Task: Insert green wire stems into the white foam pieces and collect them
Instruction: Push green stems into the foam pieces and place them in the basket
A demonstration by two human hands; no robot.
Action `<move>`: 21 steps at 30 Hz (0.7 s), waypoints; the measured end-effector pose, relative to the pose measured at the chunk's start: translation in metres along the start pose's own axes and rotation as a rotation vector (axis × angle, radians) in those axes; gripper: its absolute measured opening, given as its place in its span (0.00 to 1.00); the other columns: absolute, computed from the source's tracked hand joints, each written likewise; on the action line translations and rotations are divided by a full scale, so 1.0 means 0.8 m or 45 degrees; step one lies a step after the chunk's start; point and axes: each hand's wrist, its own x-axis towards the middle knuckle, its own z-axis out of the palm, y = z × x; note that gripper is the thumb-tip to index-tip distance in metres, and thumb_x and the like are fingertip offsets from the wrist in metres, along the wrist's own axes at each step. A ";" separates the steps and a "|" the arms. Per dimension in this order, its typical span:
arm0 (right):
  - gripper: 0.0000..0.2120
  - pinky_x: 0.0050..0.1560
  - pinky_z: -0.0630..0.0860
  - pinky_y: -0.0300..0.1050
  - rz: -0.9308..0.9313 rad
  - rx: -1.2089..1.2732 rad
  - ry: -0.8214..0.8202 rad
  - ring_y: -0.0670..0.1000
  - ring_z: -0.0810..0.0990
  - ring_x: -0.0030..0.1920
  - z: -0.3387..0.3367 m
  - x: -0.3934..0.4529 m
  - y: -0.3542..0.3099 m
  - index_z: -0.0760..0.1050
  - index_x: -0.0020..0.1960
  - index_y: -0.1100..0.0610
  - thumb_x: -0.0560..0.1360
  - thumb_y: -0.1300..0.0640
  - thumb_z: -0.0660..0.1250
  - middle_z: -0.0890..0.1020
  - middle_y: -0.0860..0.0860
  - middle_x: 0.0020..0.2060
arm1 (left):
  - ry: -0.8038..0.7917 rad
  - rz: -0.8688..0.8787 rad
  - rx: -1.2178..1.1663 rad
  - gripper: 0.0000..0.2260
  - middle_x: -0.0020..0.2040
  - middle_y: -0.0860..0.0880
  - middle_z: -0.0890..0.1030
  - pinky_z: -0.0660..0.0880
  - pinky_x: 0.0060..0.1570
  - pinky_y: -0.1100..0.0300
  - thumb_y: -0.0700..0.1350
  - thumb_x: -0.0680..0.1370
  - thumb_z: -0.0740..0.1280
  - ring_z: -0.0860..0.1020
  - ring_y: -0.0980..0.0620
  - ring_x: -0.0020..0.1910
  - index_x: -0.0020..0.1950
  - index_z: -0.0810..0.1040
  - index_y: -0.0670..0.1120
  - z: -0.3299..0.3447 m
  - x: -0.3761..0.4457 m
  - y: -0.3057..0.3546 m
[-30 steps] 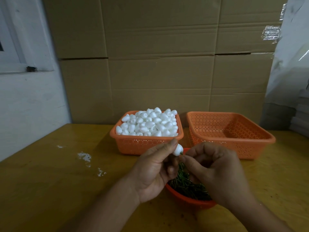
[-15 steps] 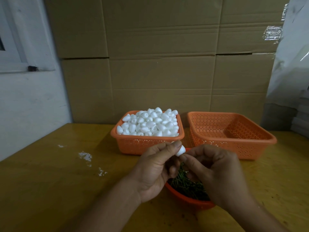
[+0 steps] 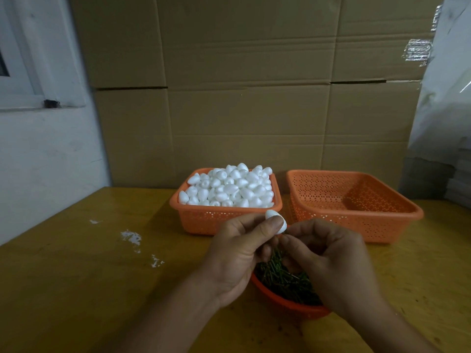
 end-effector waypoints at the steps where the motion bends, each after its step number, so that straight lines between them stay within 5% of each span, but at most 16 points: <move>1: 0.04 0.33 0.82 0.47 0.009 -0.002 0.004 0.50 0.84 0.30 0.000 0.000 0.001 0.83 0.40 0.50 0.73 0.58 0.75 0.85 0.50 0.30 | -0.003 0.025 0.021 0.08 0.36 0.49 0.77 0.70 0.34 0.67 0.48 0.70 0.76 0.72 0.56 0.36 0.46 0.87 0.45 0.000 0.000 -0.001; 13: 0.08 0.31 0.71 0.28 -0.155 -0.070 0.055 0.41 0.81 0.30 0.001 -0.001 -0.001 0.83 0.36 0.49 0.72 0.59 0.75 0.83 0.41 0.29 | -0.011 0.329 0.456 0.11 0.33 0.50 0.74 0.71 0.37 0.64 0.56 0.76 0.70 0.71 0.55 0.34 0.43 0.84 0.49 -0.001 -0.003 -0.002; 17: 0.08 0.29 0.69 0.28 -0.142 -0.064 0.070 0.41 0.79 0.28 0.003 -0.001 -0.001 0.84 0.36 0.49 0.72 0.59 0.76 0.83 0.43 0.29 | -0.041 0.371 0.523 0.13 0.34 0.48 0.72 0.69 0.36 0.60 0.54 0.80 0.67 0.70 0.52 0.35 0.43 0.81 0.46 0.002 -0.005 -0.003; 21: 0.08 0.30 0.72 0.32 -0.136 -0.075 0.093 0.44 0.81 0.29 0.004 -0.001 0.001 0.84 0.36 0.49 0.72 0.59 0.76 0.84 0.44 0.30 | -0.081 0.384 0.570 0.10 0.33 0.56 0.74 0.70 0.37 0.64 0.53 0.81 0.65 0.72 0.59 0.35 0.43 0.80 0.50 0.003 -0.007 -0.002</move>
